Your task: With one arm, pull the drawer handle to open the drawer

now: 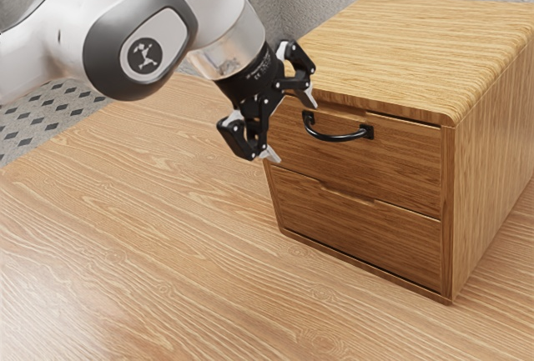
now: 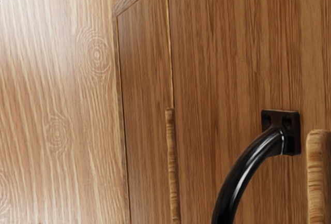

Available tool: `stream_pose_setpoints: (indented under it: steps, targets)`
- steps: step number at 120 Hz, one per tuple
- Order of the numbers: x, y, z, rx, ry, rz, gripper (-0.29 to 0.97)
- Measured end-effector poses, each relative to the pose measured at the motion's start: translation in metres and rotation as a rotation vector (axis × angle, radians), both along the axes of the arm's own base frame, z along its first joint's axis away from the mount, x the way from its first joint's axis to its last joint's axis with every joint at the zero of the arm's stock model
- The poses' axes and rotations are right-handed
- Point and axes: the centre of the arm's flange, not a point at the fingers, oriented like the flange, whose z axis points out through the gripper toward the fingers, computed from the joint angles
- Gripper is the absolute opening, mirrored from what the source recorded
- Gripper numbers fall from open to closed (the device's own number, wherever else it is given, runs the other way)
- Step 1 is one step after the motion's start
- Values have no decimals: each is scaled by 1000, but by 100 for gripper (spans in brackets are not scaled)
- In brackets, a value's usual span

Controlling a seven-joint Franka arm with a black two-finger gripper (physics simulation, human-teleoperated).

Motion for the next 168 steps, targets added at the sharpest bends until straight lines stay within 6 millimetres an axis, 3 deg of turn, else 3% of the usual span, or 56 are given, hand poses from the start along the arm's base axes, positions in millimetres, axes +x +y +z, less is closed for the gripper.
stream_pose_setpoints:
  steps: [30,148,168]
  targets:
    - [5,3,-18,-10,17,38,68]
    - [12,-17,-41,-29,24,59,68]
    - [11,-20,-41,-29,25,56,51]
